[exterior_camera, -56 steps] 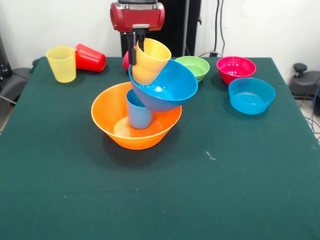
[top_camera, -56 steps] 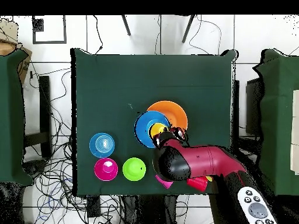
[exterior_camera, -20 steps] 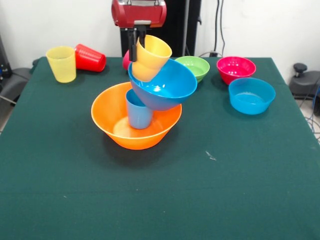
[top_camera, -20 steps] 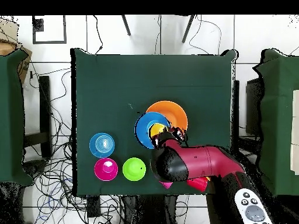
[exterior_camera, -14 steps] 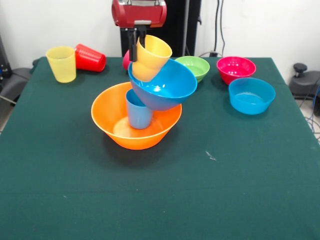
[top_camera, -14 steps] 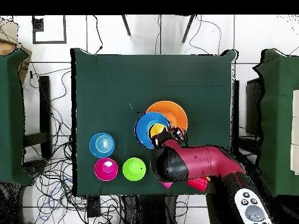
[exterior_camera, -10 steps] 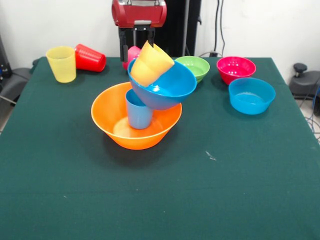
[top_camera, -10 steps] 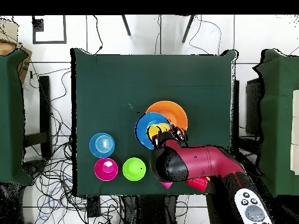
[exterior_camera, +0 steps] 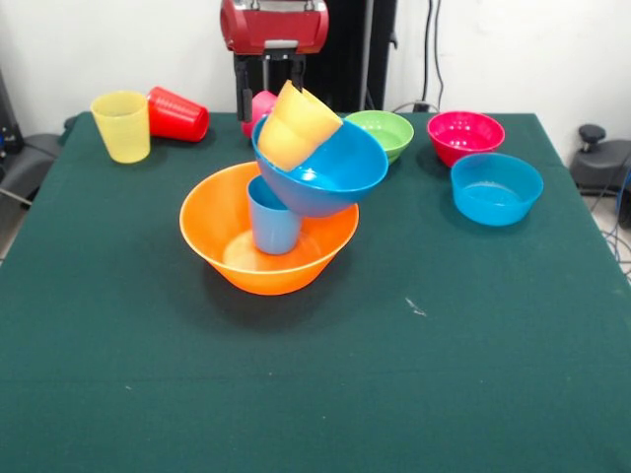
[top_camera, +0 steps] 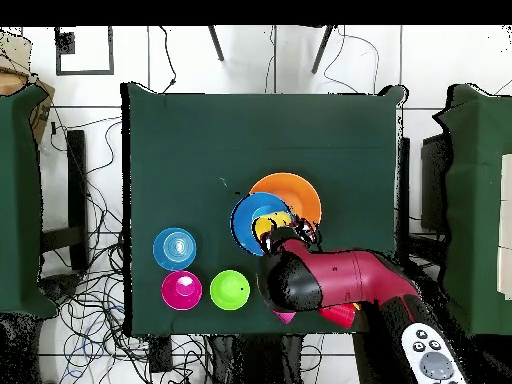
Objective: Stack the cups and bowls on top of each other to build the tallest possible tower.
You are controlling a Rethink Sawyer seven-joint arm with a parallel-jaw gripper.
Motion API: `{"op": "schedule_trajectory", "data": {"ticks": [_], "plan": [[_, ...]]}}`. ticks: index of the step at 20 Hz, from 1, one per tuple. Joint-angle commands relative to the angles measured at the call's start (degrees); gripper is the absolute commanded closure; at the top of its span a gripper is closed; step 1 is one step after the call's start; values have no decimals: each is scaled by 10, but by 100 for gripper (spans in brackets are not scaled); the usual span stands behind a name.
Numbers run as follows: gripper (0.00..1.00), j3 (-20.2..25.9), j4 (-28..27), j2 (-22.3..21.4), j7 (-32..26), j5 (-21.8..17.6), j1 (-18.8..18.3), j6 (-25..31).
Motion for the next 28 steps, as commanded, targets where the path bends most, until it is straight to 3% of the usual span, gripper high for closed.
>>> {"op": "schedule_trajectory", "data": {"ticks": [1, 10, 15, 28], "plan": [[0, 16, -12, -4, 6, -3, 1, 65], [0, 43, -6, -10, -7, 13, -19, 77], [0, 68, 10, -47, -30, 42, -40, 110], [0, 51, 11, -71, -3, 22, -26, 114]]}}
